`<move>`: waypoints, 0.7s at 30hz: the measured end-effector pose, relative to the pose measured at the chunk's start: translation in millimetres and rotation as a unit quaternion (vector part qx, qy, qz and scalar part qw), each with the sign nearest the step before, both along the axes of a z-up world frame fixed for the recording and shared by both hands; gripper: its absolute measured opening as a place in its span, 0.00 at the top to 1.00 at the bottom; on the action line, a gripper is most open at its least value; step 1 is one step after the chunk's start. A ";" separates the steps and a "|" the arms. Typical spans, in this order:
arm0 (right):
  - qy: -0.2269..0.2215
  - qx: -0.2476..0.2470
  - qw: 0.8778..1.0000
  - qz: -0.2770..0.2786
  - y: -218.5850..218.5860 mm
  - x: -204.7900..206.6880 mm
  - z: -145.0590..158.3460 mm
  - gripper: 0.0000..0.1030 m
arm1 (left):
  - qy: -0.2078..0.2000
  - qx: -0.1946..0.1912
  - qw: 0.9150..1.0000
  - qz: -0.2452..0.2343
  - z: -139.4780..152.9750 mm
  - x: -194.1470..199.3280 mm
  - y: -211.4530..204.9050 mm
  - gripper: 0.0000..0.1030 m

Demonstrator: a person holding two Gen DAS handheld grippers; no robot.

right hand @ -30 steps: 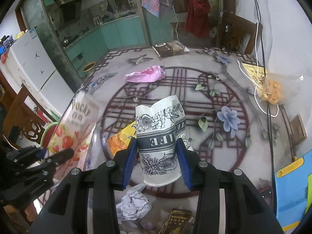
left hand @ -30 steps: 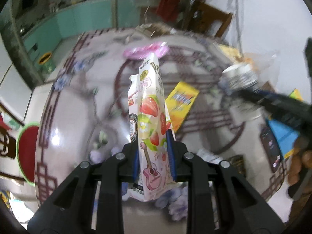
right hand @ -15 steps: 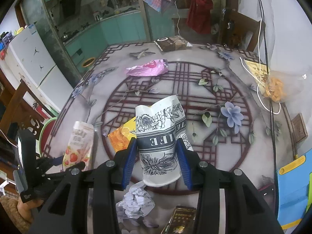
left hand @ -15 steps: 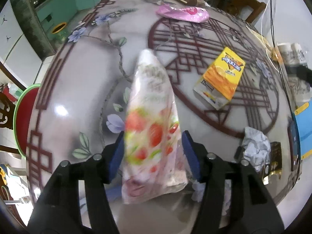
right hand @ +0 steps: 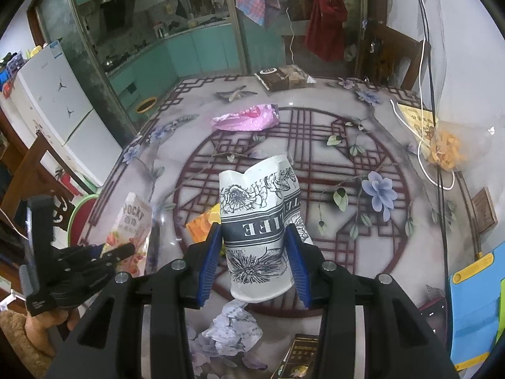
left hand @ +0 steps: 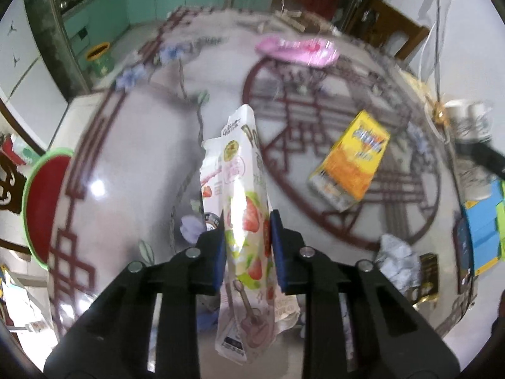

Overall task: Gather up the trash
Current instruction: 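Lift the Pocky bag and paper cup off the table with both grippers, then carry the Pocky bag and paper cup over the red bucket with both grippers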

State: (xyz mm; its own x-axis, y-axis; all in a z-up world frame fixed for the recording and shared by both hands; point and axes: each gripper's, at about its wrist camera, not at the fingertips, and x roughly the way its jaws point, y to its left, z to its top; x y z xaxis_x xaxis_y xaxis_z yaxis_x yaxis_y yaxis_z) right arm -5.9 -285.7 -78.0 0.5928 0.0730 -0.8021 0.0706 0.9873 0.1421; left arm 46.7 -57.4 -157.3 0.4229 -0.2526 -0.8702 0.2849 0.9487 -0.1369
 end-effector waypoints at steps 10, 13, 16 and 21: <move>-0.015 0.000 1.000 0.008 14.5 3.4 10.9 0.61 | -0.080 -0.023 0.996 -0.019 64.4 -11.1 -6.8 0.76; -0.018 -0.001 1.000 0.011 18.1 4.0 13.7 0.61 | -0.092 -0.026 0.995 -0.022 72.6 -15.0 -6.7 0.76; -0.024 -0.002 1.000 0.011 20.4 5.0 16.7 0.61 | -0.103 -0.027 0.994 -0.021 78.0 -16.4 -3.3 0.76; -0.031 -0.004 0.999 0.014 27.1 8.4 23.1 0.61 | -0.121 -0.024 0.992 -0.016 86.0 -16.3 4.6 0.76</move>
